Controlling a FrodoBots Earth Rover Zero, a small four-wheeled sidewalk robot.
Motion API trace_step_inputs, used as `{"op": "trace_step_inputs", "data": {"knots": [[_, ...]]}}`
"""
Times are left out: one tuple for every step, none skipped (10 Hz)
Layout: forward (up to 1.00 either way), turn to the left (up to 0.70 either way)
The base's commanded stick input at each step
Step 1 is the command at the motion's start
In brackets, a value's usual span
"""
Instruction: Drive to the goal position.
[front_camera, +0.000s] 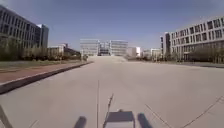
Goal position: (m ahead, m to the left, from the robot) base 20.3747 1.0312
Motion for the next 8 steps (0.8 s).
{"op": "trace_step_inputs", "data": {"knots": [[0.70, 0.00], [0.70, 0.00], [0.70, 0.00], [0.70, 0.00], [0.70, 0.00], [0.70, 0.00], [0.70, 0.00], [0.70, 0.00]]}}
